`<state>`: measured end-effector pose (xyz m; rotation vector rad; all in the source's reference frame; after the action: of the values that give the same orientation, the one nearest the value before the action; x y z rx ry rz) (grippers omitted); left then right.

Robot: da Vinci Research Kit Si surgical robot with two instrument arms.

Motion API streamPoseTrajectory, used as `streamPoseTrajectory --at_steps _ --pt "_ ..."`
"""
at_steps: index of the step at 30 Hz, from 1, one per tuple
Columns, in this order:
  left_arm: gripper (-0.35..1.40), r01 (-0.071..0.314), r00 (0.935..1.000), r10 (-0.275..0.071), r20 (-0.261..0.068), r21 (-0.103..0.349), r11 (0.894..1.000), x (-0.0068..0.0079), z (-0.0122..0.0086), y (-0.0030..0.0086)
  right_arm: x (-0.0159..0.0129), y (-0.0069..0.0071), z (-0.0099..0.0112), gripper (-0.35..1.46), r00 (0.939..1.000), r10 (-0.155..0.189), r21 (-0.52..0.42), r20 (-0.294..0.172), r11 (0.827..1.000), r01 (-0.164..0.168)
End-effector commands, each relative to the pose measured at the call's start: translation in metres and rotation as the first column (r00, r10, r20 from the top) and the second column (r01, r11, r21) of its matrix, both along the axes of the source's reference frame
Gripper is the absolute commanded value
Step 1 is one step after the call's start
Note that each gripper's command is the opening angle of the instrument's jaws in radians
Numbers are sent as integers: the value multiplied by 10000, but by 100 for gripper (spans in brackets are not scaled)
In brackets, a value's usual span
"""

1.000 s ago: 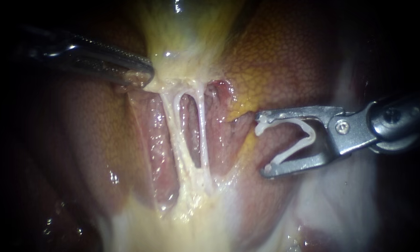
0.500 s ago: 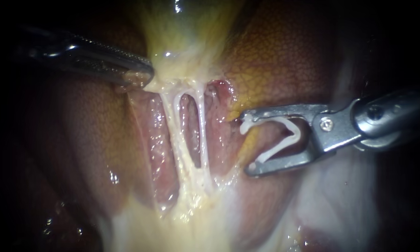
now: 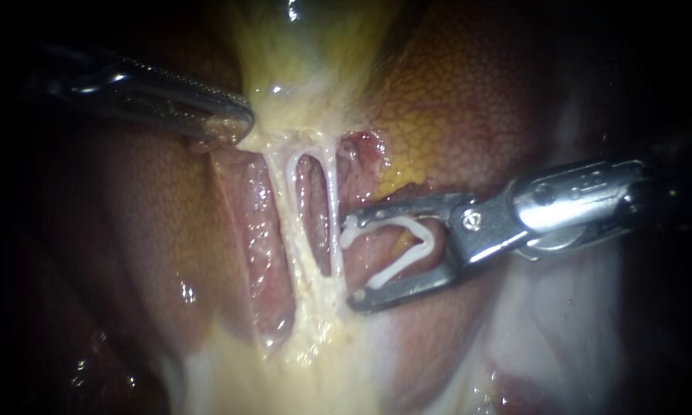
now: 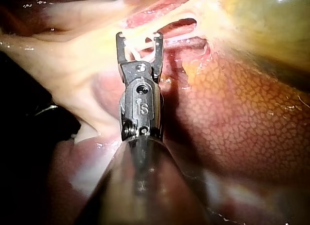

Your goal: Clipping first clip left tube

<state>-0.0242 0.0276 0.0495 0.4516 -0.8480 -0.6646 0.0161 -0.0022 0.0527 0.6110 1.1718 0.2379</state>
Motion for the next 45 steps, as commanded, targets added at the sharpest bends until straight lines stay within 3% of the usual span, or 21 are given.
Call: streamPoseTrajectory --at_steps 1,7,17,26,32,38,45 --pt "-35 2 10000 -2 -5 1 10000 0 0 0 2 -1 5 51 10000 -30 87 13 10000 30" --pt "-35 4 10000 -4 -6 0 10000 0 0 0 10 -8 25 51 9999 -120 575 -116 9983 127" --pt "-35 8 10000 -8 -9 -3 10000 -1 1 -1 19 -8 53 51 9995 -159 1036 -267 9944 185" --pt "-35 21 10000 -21 -18 -8 10000 -3 1 -1 24 -2 68 51 9992 84 1312 -393 9913 -32" --pt "-35 25 10000 -25 -20 -9 10000 -4 2 -1 30 -4 73 51 9981 -17 1583 -618 9873 115" --pt "-35 26 10000 -26 -21 -9 10000 -4 2 -1 40 -7 77 51 9953 -143 1808 -963 9830 316" --pt "-35 27 10000 -27 -22 -9 10000 -4 2 -1 48 -8 77 51 9862 -35 2485 -1658 9676 452"
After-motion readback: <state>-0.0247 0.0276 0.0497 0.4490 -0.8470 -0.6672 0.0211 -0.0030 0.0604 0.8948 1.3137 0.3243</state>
